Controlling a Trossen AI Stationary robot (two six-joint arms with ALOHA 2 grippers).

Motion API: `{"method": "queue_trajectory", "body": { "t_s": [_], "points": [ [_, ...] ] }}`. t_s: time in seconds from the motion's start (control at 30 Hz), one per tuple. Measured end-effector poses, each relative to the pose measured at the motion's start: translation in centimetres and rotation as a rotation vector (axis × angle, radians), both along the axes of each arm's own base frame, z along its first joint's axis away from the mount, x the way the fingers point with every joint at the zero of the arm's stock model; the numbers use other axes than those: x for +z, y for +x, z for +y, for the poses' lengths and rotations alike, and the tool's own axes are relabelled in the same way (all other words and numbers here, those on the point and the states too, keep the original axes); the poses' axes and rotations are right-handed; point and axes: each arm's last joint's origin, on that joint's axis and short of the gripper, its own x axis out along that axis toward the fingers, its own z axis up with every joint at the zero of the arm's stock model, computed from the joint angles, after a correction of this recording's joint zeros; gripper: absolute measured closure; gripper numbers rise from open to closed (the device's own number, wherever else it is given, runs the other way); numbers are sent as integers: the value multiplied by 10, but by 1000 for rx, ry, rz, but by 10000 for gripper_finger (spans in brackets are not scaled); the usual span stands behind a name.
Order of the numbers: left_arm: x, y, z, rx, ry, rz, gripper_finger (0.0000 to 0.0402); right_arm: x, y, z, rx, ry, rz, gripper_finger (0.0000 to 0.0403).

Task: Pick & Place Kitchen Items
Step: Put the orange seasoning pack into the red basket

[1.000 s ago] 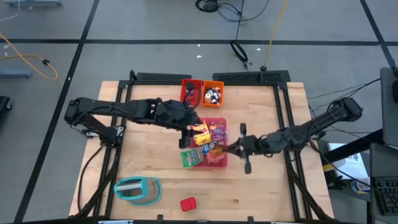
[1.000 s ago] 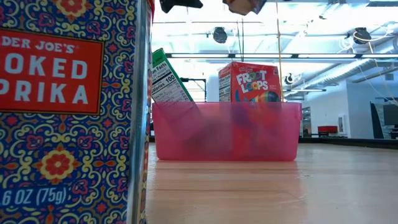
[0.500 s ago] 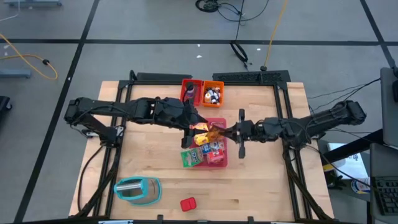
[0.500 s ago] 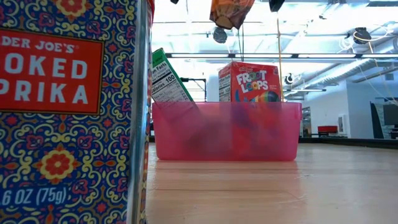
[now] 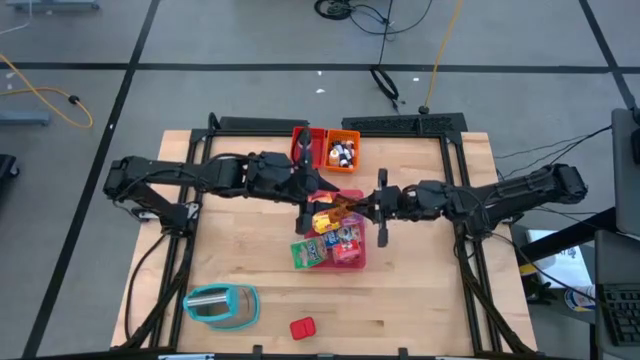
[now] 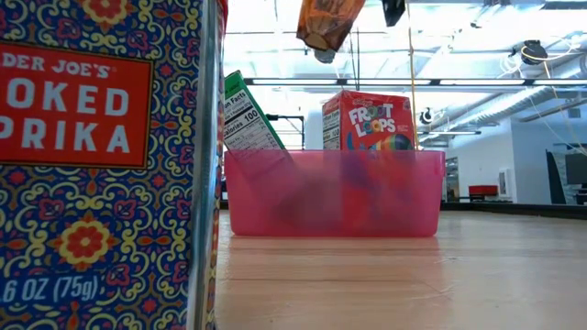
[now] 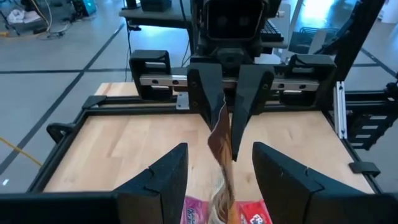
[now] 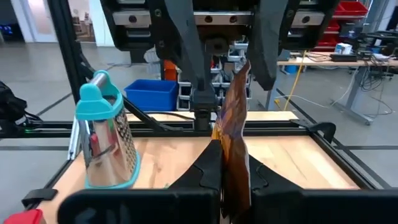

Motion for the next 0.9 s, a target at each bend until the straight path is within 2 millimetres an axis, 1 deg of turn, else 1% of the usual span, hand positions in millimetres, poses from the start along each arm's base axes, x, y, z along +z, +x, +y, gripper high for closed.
{"method": "queue_trajectory", "body": {
  "t_s": [0.27,0.4,0.47,0.53,0.63,0.8,0.83,0.9],
  "points": [
    [0,0,1,9,-17,1,220,5,0,-3,-11,-14,-52,403],
    [-2,4,1,12,-31,-8,220,5,1,-3,10,-13,-55,403],
    [-6,10,1,11,-29,-17,220,4,3,-2,10,-15,-58,403],
    [-9,13,1,11,-28,-4,227,3,3,-3,7,-21,-48,403],
    [-11,14,1,10,-24,1,266,3,3,-4,5,-20,-47,403],
    [-12,16,0,-19,-7,1,381,0,3,-4,6,-22,-21,403],
    [-12,16,0,-22,-11,-6,390,0,3,-4,6,-23,-21,403],
    [-10,16,1,-29,-16,-21,390,0,3,-4,6,-24,-21,403]
  ]
}}
